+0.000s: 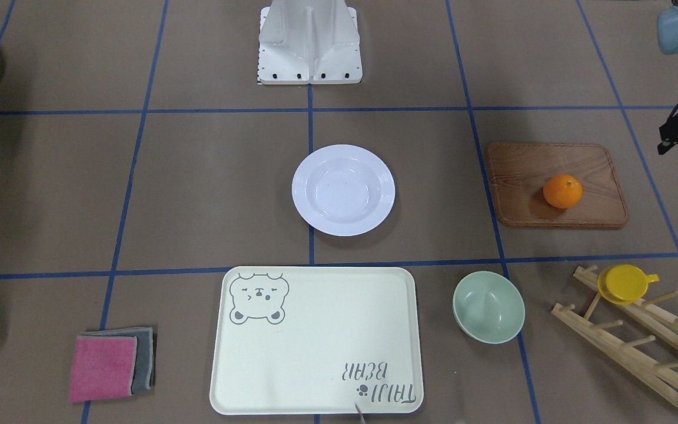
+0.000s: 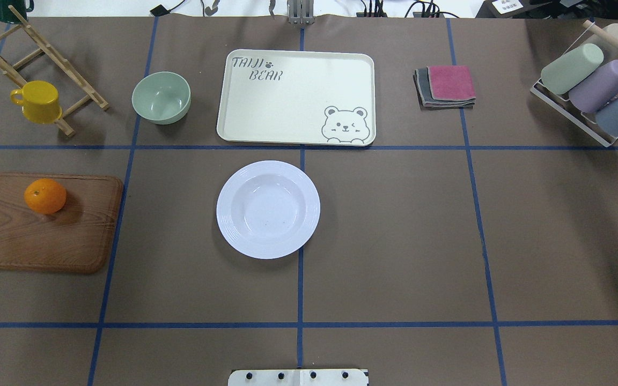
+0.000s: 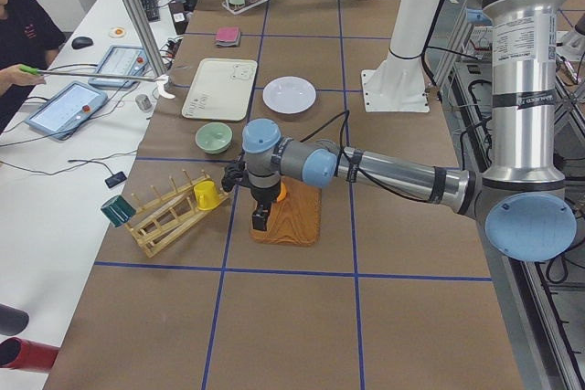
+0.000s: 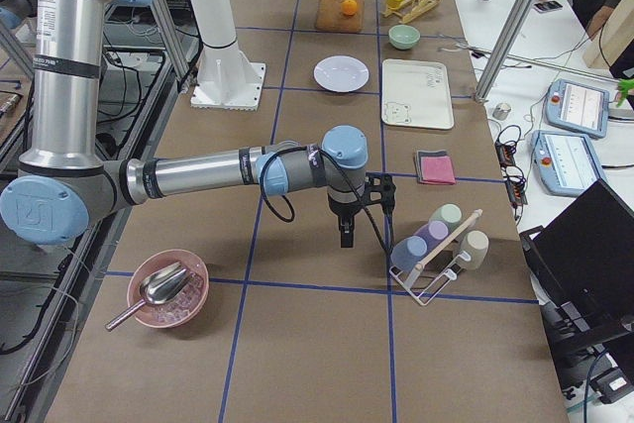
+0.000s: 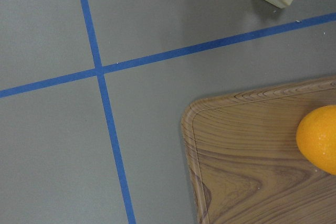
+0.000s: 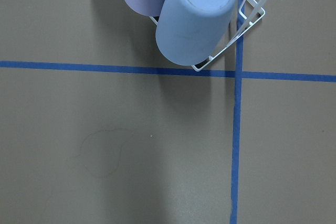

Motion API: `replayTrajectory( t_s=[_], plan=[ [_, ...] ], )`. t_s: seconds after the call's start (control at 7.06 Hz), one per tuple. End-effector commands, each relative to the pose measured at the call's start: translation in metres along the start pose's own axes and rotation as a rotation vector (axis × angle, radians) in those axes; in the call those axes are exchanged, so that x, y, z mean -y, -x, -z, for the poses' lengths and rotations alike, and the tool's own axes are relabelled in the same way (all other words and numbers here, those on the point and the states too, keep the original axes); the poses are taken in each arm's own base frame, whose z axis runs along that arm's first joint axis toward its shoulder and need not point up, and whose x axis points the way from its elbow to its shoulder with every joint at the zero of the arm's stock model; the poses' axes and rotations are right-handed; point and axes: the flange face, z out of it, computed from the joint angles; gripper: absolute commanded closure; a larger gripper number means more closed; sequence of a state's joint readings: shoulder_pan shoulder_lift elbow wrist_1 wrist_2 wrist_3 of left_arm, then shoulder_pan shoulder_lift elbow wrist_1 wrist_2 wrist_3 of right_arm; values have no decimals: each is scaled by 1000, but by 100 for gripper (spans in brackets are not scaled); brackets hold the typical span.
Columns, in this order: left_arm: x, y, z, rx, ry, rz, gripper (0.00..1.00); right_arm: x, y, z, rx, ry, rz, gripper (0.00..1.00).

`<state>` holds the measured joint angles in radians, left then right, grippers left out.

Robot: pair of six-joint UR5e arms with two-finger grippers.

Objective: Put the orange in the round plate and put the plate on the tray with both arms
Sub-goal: 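Move the left gripper toward the orange while the right gripper approaches the plate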

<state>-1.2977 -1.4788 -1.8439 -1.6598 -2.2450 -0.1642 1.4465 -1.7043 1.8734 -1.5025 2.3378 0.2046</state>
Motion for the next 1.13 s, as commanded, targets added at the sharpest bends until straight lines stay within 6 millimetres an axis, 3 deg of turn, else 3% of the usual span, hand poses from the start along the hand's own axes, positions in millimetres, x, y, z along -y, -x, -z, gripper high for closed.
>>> replayTrajectory(
  t_s=[0.0, 0.28, 0.42, 0.57, 0.71, 0.99],
  plan=[
    [0, 0, 0, 1, 0, 0, 1, 4, 10, 5, 20, -67, 68, 0],
    [6, -8, 5, -3, -13, 93, 1, 8, 32, 13, 122, -175, 199, 0],
    [16, -18, 12, -12, -39, 146, 1, 7, 60, 5, 236, -125, 136, 0],
    [20, -21, 12, -15, -44, 165, 1, 30, 120, -13, 318, -34, 23, 0],
    [29, -32, 13, -23, -49, 195, 1, 34, 187, -22, 414, 4, 31, 0],
    [39, -58, 5, -39, -39, 230, 1, 28, 277, -50, 554, 28, 91, 0]
  ],
)
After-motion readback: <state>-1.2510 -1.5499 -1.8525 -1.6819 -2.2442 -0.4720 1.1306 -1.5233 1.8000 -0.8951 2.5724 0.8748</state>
